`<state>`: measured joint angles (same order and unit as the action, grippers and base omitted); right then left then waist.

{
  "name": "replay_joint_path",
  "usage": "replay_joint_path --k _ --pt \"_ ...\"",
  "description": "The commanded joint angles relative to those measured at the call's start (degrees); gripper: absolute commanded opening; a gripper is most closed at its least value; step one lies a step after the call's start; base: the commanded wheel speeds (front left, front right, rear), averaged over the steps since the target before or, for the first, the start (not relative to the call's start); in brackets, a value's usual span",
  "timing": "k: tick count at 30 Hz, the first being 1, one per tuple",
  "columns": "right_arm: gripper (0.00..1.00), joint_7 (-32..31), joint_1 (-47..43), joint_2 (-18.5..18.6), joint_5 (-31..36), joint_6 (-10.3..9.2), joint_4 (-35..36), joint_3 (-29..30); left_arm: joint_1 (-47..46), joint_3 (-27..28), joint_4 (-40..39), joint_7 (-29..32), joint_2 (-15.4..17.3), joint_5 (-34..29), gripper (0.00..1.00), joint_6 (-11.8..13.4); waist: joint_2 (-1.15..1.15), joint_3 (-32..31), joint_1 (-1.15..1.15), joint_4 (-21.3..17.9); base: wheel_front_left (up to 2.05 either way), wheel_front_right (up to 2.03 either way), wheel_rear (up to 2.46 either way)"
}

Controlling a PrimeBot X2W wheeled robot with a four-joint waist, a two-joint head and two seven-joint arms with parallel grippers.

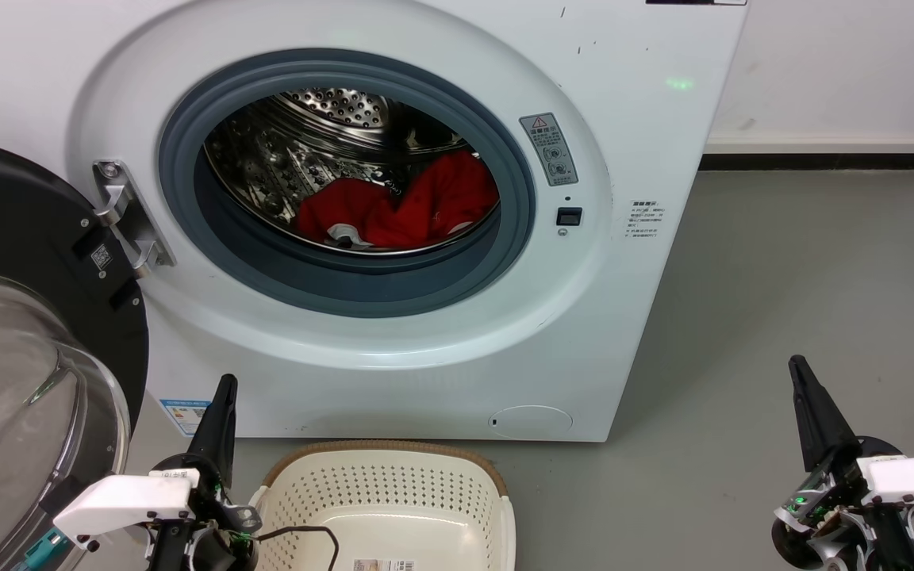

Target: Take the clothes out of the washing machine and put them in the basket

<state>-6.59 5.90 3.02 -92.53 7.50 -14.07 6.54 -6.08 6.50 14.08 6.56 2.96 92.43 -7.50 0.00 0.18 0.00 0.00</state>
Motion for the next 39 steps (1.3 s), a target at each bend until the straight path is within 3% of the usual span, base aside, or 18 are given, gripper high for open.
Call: replay_joint_path --k 1,16,17,25,39 --pt "0.00 -0.04 0.71 -0.21 0.27 -0.02 -0.07 -0.02 -0.38 0.11 0.02 0.10 -0.12 -0.07 0.00 -0.15 0.00 0.00 0.00 0.00 0.00 0.00 0.00" --pt "0.00 -0.04 0.71 -0.21 0.26 -0.02 -0.07 -0.02 -0.38 0.11 0.02 0.09 -0.12 -0.06 0.00 -0.15 0.00 0.00 0.00 0.00 0.00 0.00 0.00" --pt "1.00 0.02 -0.01 0.00 0.01 0.00 -0.01 -0.01 0.00 0.00 0.01 -0.02 0.00 0.00 1.00 0.00 0.00 0.00 0.00 0.00 0.00 0.00 0.00" --pt "1.00 1.68 -1.40 -0.03 1.15 -0.01 -1.25 -0.38 1.51 -0.39 0.16 -1.69 -0.10 -1.81 1.00 0.02 0.00 0.04 0.00 0.00 0.00 0.00 0.00" --pt "1.00 5.21 -2.67 -0.05 16.63 -0.01 2.80 -0.19 2.40 -0.71 -4.62 -5.21 -0.09 -16.22 1.00 2.99 0.00 0.27 0.00 -0.07 0.00 0.00 0.00"
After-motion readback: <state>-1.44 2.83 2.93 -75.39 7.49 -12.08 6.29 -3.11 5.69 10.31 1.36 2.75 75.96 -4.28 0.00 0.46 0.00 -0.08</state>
